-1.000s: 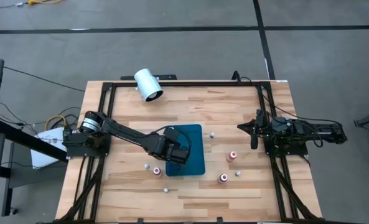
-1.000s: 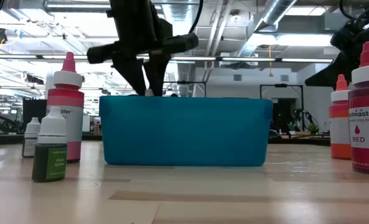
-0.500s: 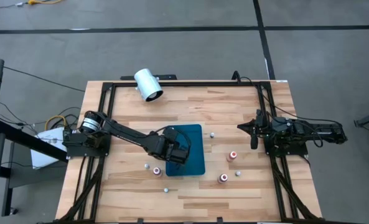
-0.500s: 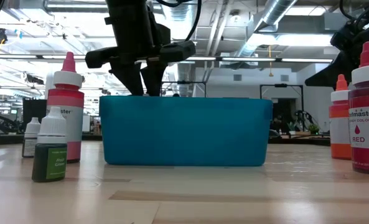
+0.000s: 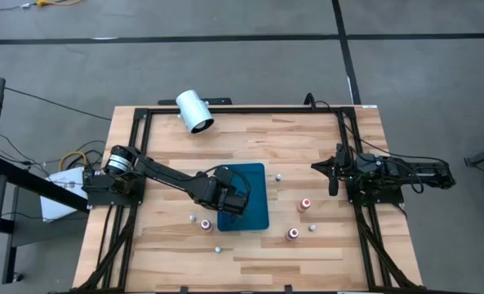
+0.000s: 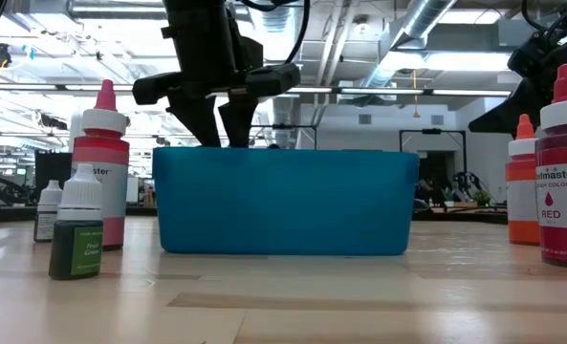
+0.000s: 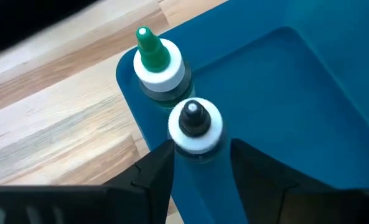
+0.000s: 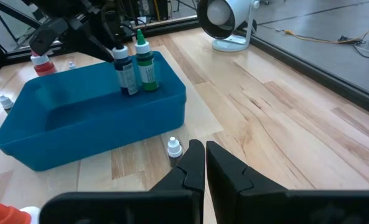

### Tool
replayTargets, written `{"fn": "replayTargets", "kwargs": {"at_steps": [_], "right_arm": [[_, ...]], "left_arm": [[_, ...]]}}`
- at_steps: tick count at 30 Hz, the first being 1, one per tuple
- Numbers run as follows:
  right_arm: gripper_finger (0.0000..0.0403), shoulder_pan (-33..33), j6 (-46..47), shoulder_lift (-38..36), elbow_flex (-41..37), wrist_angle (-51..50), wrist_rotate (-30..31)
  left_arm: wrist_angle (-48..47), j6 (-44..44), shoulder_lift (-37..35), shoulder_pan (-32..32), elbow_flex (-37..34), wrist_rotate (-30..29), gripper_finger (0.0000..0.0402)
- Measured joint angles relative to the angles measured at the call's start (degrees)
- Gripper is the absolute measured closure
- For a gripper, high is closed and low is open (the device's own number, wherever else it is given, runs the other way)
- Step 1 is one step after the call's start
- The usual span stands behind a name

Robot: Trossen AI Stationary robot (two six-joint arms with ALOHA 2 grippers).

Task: Pick & Place food coloring
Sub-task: Put the large black food coloring bottle into the blue bin, then put the large orange food coloring bottle into the blue bin

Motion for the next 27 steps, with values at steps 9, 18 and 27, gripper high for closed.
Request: {"fn": "replayTargets", "kwargs": {"at_steps": [9, 18, 27], "right_arm": [[0.0396, 0.01, 0.0, 0.01, 0.0, 0.0, 0.0], [0.0396, 0.02, 0.0, 0.02, 0.0, 0.91, -0.06], [0.0396, 0.02, 0.0, 0.0, 0.02, 3.55, -0.07]], "left_arm": [[0.0, -2.17, -0.04, 0.0, 0.0, -0.13, 0.0235], [-4.16, -3.54, -0.2, -0.17, 2.48, 1.62, 0.0235], [-14.14, -5.17, -0.2, -1.23, 10.66, 1.36, 0.0235]]}}
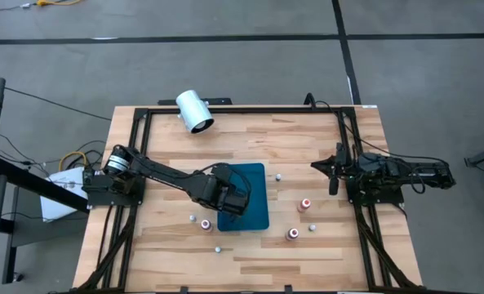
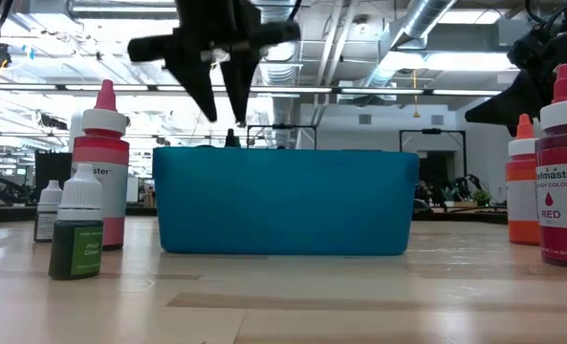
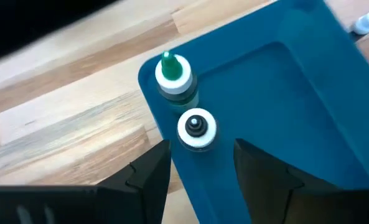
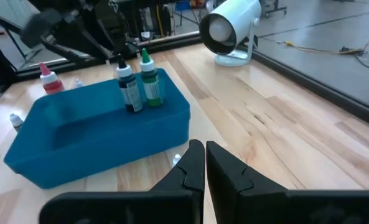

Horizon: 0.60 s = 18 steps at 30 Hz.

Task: Pick & Place food coloring
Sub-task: Put the large orange food coloring bottle into the blue bin

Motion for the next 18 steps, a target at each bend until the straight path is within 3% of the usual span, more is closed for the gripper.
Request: {"fn": "replayTargets", "kwargs": {"at_steps": [7, 13, 18], "right_arm": [[0.0396, 0.0, 2.75, 0.01, 0.0, 0.3, 0.02], [0.0396, 0.0, 5.05, 0.0, 0.0, 0.3, 0.04], [0.0396, 0.0, 5.05, 0.0, 0.0, 0.34, 0.04]], "left_arm": [[-7.82, 3.07, -0.07, -2.04, 7.96, 1.1, 0.0235], [-16.24, 1.71, -0.09, -4.87, 12.12, -4.45, 0.0235], [-16.63, 1.54, -0.41, -6.74, 11.51, -7.55, 0.0235]]}}
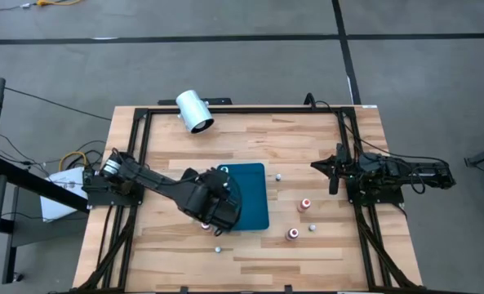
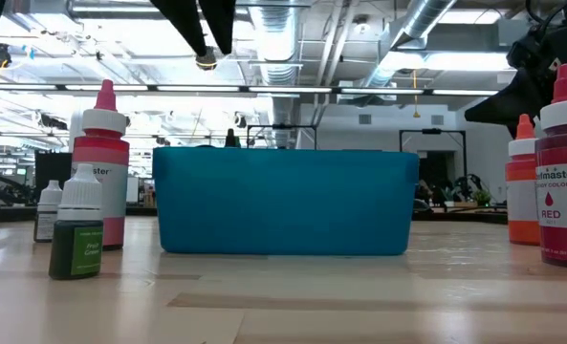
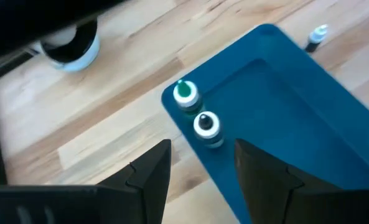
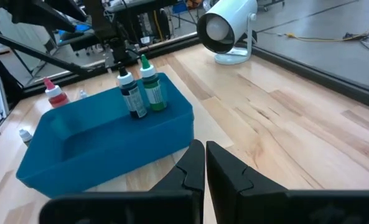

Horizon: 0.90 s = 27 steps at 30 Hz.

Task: Pick & Place food coloring
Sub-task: Put the large orange food coloring bottle into the blue bin

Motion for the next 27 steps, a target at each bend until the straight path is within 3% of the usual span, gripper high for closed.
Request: {"fn": "replayTargets", "kwargs": {"at_steps": [6, 13, 19, 27], "right_arm": [[0.0396, 0.0, -0.02, 0.0, 0.0, 0.02, 0.0], [0.0396, 0.0, -0.06, 0.0, 0.0, 0.04, 0.02], [0.0396, 0.0, -0.1, 0.01, 0.0, 0.23, 0.02], [0.0396, 0.0, 0.04, 0.0, 0.0, 4.11, -0.01]], "left_arm": [[0.7, -0.61, -0.62, 0.12, -3.17, -0.51, 0.0235], [4.4, -3.66, -5.62, 1.0, -12.25, -1.44, 0.0235], [20.77, 0.06, -18.32, 1.41, -27.75, -3.65, 0.0235], [48.85, 15.21, -36.9, 4.06, -51.71, -1.37, 0.0235]]}}
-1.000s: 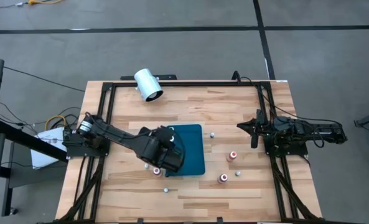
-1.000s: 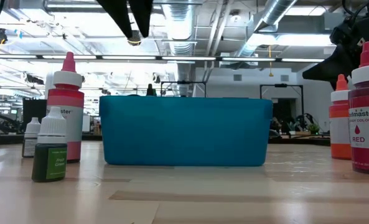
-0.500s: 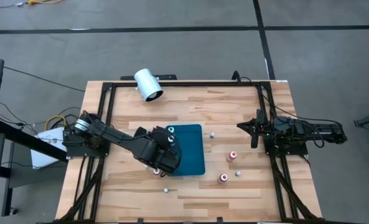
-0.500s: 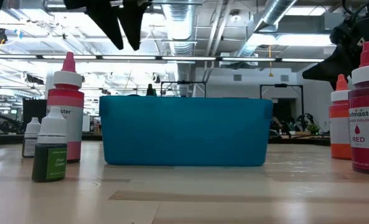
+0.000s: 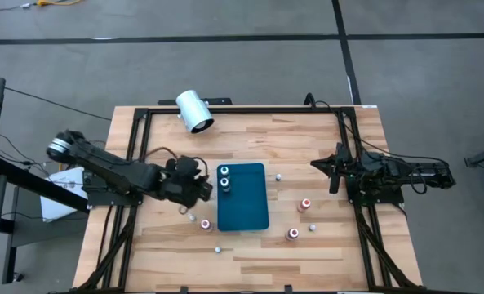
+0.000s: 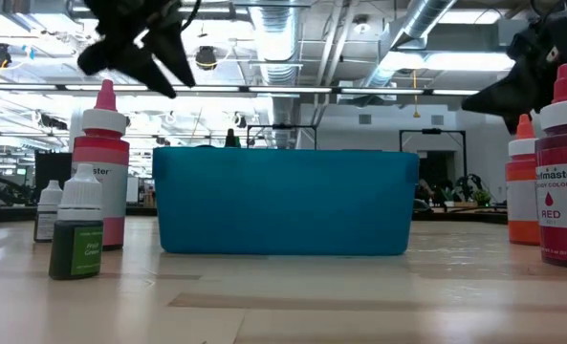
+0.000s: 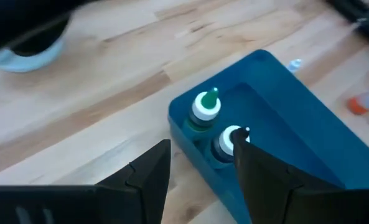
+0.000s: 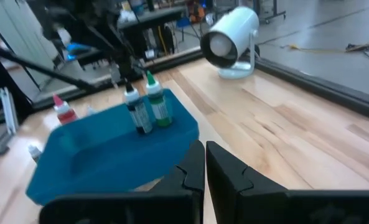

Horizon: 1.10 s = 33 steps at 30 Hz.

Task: Pick & Place food coloring
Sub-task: Put the large orange food coloring bottle into the blue bin

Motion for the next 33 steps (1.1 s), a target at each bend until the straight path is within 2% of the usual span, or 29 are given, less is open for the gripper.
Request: {"fn": "replayTargets", "kwargs": {"at_steps": [7, 14, 25, 33], "right_arm": [[0.0396, 0.0, 8.24, 0.02, 0.0, 2.04, 0.04], [0.0396, 0.0, 11.34, 0.02, 0.0, 2.11, -0.12], [0.0396, 0.02, 13.46, 0.0, 0.0, 10.11, -0.59], [0.0396, 0.04, 13.95, 0.0, 0.0, 12.28, -3.7]], "left_arm": [[16.51, 8.69, -13.38, 2.42, -14.98, 0.2, 0.0235], [25.46, 11.87, -25.61, 2.91, -26.57, -0.55, 0.0235], [27.71, 23.6, -40.68, 2.45, -34.31, 1.46, 0.0235], [27.73, 31.53, -51.49, 2.45, -38.57, 6.23, 0.0235]]}}
